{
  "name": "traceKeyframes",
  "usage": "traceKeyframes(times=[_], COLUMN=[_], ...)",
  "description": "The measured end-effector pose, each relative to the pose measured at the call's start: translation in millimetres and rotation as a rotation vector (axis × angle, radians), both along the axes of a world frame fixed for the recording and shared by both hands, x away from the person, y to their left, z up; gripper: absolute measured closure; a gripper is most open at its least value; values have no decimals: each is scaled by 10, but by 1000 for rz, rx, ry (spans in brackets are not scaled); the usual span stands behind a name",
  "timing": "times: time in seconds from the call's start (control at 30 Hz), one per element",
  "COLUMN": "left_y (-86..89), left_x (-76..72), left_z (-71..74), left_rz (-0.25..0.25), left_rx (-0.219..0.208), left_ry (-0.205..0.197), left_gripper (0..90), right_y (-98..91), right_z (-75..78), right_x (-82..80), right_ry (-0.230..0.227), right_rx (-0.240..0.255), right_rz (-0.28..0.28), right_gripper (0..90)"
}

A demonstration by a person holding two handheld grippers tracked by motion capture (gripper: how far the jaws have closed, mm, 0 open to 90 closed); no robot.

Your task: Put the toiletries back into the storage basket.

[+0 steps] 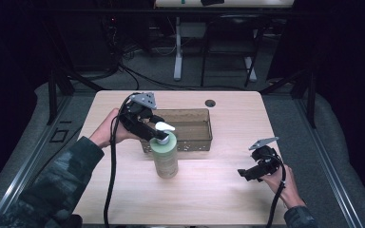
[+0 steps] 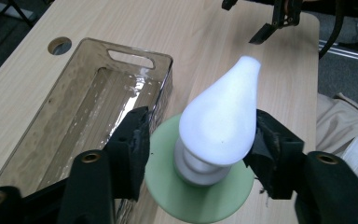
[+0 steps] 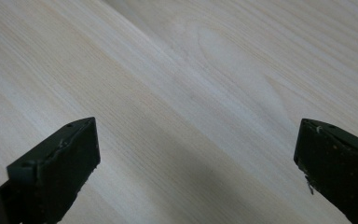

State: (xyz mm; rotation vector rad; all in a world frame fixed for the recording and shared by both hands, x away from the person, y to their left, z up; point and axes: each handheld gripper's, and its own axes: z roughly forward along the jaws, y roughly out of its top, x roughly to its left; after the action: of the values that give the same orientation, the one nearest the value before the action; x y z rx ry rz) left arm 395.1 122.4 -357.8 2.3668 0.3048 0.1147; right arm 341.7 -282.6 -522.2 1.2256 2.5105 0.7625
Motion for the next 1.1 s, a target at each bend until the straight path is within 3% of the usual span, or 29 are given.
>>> traceKeyframes(times=[0.13,0.33,0.6,1.1], left_y=[-28,-54,-66,-57], left_x=[-8,-31,-51,-65], left_z=[6,40,59,86], left_rz=[-12,-34,-25,12], left_rx=[-6,20,45,77], left_ry=[-2,-15,-35,-34], left_gripper=[522,604,612,617], right_y=[-9,-7,-7,-12], right_z=[-5,-18,-15,-27], right_x=[2,2,1,8], right_ry=[-1,8,6,3], right_rx=[-10,-16,-20,-25], right_rz=[1,-7,-9,-8], right_gripper=[0,0,0,0])
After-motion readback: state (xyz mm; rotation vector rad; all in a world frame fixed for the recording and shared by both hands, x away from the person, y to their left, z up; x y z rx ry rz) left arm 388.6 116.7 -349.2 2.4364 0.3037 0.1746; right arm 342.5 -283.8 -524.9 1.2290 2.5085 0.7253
